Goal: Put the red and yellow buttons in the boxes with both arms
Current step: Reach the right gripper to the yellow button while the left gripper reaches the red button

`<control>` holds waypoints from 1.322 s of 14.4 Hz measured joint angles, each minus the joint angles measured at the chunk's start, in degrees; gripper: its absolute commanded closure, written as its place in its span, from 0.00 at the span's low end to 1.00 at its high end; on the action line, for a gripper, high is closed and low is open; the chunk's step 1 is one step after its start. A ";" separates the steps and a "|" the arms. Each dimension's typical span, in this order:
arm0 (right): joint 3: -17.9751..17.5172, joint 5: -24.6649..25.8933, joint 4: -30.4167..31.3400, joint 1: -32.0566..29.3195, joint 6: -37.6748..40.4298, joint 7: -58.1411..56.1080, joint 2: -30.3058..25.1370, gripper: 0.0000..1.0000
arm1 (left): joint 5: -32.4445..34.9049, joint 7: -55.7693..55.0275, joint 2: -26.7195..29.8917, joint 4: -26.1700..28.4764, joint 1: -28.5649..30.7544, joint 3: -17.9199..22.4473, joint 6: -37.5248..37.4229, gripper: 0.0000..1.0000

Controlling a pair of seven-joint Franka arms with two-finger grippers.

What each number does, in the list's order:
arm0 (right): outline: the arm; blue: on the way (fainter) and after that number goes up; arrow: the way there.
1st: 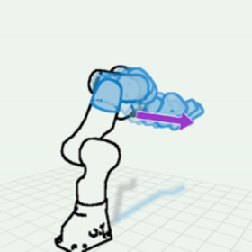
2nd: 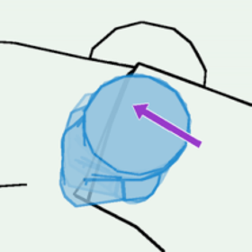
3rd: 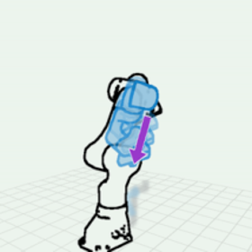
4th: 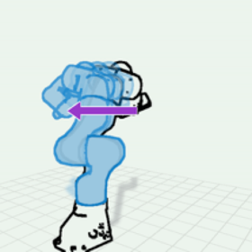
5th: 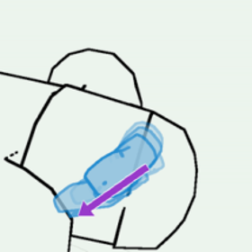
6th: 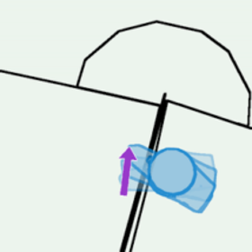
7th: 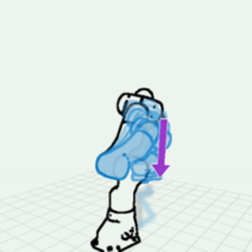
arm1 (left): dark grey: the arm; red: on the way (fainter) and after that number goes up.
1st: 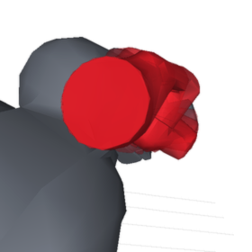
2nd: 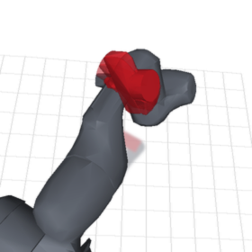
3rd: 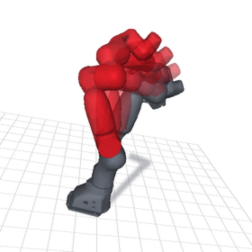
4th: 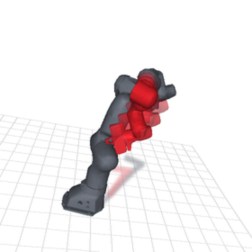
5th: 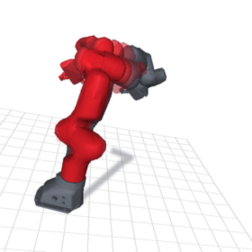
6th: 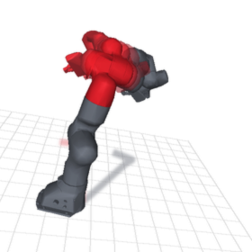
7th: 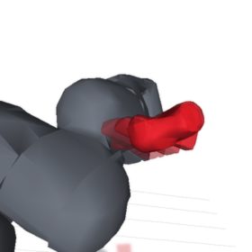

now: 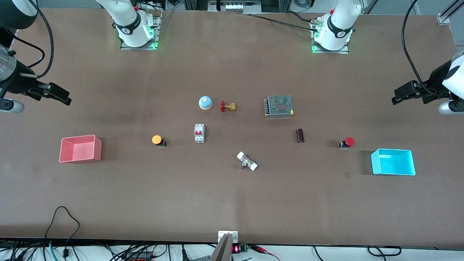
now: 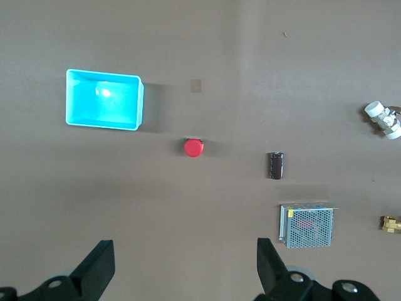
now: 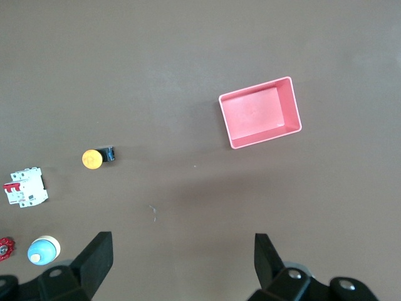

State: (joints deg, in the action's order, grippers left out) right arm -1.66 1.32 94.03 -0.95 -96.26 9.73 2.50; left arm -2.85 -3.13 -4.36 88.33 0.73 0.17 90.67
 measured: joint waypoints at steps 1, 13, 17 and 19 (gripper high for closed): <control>0.00 0.00 0.00 0.00 0.04 0.00 0.00 0.00 | 0.00 0.00 0.01 0.05 0.00 0.00 -0.07 0.00; -0.67 -0.29 0.58 2.54 -2.53 -0.12 7.74 0.00 | 0.00 0.01 -11.17 2.52 0.04 0.03 0.99 0.00; -0.82 -0.30 3.69 5.69 -9.27 -0.08 12.13 0.00 | 0.00 0.05 -18.03 2.56 0.03 0.01 4.30 0.00; -0.83 -0.34 7.97 6.55 -15.80 0.27 12.66 0.00 | 0.00 0.08 -21.22 3.51 -0.04 -0.01 9.27 0.00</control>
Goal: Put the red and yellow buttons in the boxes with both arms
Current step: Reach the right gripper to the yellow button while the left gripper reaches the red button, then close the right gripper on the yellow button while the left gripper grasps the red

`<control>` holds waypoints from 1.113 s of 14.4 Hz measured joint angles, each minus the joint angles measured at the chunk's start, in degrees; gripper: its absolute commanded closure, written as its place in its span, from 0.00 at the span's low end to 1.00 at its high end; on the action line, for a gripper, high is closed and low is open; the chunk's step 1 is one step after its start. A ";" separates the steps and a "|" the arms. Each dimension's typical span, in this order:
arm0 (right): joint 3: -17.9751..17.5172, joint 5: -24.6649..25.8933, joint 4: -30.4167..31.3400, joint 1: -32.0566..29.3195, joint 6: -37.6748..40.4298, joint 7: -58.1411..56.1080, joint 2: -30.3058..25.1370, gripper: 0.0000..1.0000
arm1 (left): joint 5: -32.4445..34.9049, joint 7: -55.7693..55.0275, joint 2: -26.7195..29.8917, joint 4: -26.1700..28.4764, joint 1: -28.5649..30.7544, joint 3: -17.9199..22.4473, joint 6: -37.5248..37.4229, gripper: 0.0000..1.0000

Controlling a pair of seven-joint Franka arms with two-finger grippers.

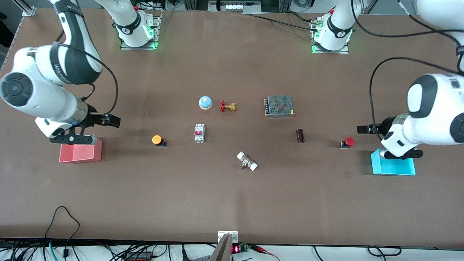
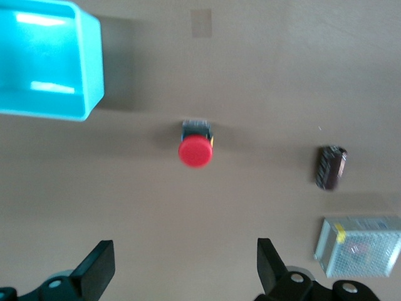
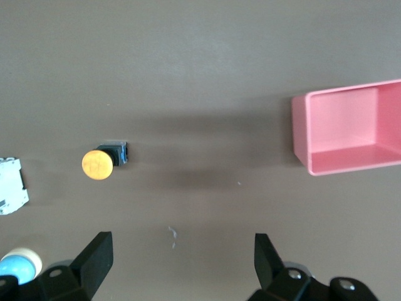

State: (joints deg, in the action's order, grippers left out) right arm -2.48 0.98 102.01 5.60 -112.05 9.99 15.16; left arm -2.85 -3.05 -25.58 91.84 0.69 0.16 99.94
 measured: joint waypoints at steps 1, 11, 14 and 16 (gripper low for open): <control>-0.01 -0.06 1.96 0.41 -3.32 1.09 0.17 0.00 | 0.00 0.24 -1.20 1.07 -0.02 -0.02 3.10 0.00; -2.26 -0.10 6.70 5.18 -18.73 6.95 9.30 0.00 | 0.03 5.65 -8.63 7.31 0.11 0.02 19.55 0.00; -2.42 -0.10 6.69 5.73 -21.85 6.95 11.33 0.00 | 0.03 5.65 -8.83 9.40 0.11 0.02 20.55 0.00; -2.42 -0.10 6.68 5.83 -22.70 6.95 12.11 0.00 | 0.03 5.65 -8.82 10.12 0.11 0.01 20.55 0.00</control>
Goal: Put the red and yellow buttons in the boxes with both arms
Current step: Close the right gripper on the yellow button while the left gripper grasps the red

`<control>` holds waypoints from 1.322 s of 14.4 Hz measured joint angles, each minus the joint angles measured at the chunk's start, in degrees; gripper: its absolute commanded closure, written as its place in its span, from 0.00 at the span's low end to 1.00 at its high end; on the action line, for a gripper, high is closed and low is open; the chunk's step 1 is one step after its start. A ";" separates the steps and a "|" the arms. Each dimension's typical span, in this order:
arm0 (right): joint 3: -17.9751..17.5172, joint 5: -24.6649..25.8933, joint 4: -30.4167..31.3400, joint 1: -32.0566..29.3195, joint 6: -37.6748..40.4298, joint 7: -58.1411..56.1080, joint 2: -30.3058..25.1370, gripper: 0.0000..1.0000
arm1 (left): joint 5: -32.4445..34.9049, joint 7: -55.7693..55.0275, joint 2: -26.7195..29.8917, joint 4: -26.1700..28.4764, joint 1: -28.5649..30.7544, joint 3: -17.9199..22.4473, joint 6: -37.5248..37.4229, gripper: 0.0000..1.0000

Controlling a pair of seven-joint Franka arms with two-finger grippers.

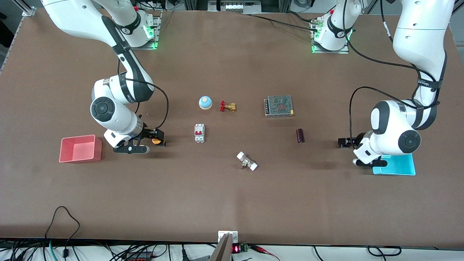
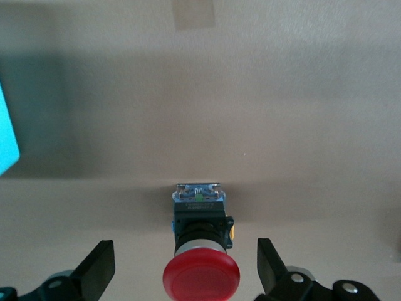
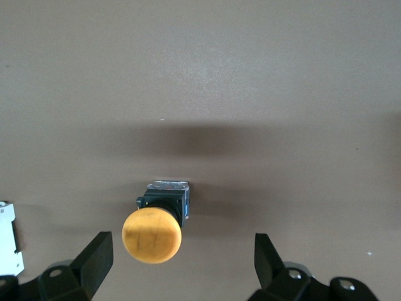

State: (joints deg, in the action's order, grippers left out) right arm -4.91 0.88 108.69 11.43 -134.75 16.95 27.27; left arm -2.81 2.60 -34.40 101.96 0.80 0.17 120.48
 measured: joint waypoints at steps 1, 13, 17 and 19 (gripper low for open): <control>0.00 0.00 0.00 0.01 -0.25 0.00 0.26 0.00 | 0.00 0.00 0.00 0.35 0.00 -0.01 0.00 0.00; -0.08 0.02 -0.03 1.71 -5.20 0.00 3.63 0.30 | -0.57 0.02 0.04 0.54 -0.12 -0.17 0.32 0.78; -0.07 0.02 -0.05 1.70 -6.33 0.00 4.62 0.63 | -0.66 0.31 1.70 0.36 -0.10 -0.16 -0.02 0.80; -0.05 0.04 -0.11 1.70 -6.33 0.00 4.62 0.78 | -0.66 0.76 5.20 0.00 0.00 0.11 -2.30 0.80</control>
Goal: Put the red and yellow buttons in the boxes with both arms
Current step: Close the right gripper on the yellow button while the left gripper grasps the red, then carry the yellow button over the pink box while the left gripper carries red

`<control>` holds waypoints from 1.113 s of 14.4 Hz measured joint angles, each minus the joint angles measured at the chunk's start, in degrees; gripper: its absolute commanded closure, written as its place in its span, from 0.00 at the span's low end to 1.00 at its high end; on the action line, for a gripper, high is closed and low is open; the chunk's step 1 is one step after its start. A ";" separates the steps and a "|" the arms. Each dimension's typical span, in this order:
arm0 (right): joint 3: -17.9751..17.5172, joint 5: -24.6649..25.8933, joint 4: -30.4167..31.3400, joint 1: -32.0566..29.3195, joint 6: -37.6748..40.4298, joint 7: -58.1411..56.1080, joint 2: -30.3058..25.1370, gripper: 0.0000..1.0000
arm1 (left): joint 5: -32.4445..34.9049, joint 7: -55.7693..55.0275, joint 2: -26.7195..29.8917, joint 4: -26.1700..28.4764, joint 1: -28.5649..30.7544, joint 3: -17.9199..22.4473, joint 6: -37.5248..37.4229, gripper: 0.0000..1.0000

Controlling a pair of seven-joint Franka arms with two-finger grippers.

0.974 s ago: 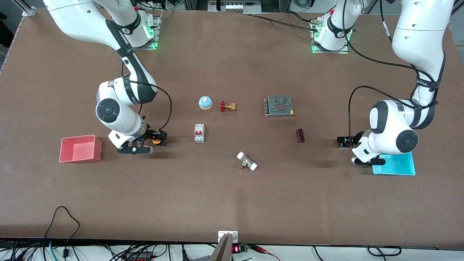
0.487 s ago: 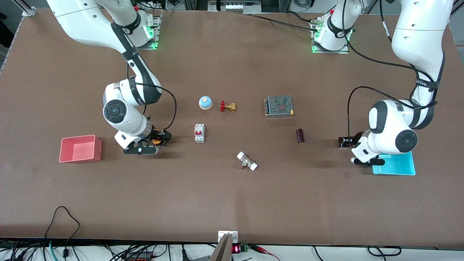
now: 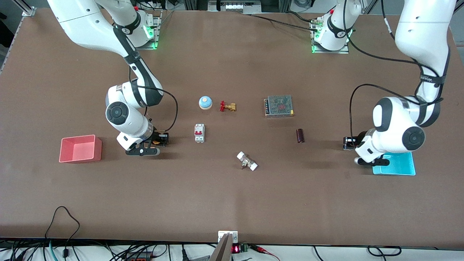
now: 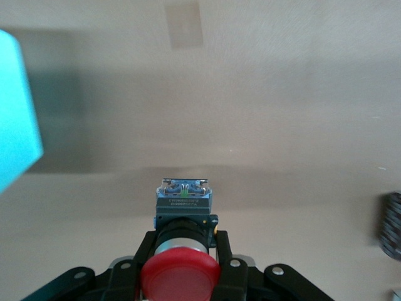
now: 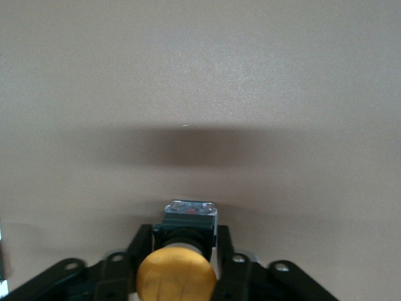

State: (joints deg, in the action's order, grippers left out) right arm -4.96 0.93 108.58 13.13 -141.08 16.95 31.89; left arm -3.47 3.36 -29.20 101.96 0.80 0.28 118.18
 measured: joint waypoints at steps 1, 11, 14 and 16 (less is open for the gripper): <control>0.00 0.00 -0.09 0.00 -0.01 0.00 -0.11 0.81 | 0.01 0.11 2.31 -0.22 0.23 0.34 -2.07 0.80; 1.18 0.00 -11.09 -9.53 20.27 -12.63 -7.32 0.82 | 0.34 6.22 -0.77 -13.76 11.43 1.26 -12.21 0.81; 1.66 -0.01 -14.98 -14.16 27.79 -19.62 -8.66 0.82 | 0.33 8.17 -6.75 -19.43 12.61 1.24 -12.17 0.81; 1.82 -0.02 -17.96 -16.91 30.68 -23.30 -7.83 0.82 | 0.33 8.42 -9.09 -22.40 13.10 1.25 -12.20 0.81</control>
State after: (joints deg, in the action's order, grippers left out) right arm -3.14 0.91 90.62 -3.78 -110.41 -6.35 24.05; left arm -3.14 11.78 -38.29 79.56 13.90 1.53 105.98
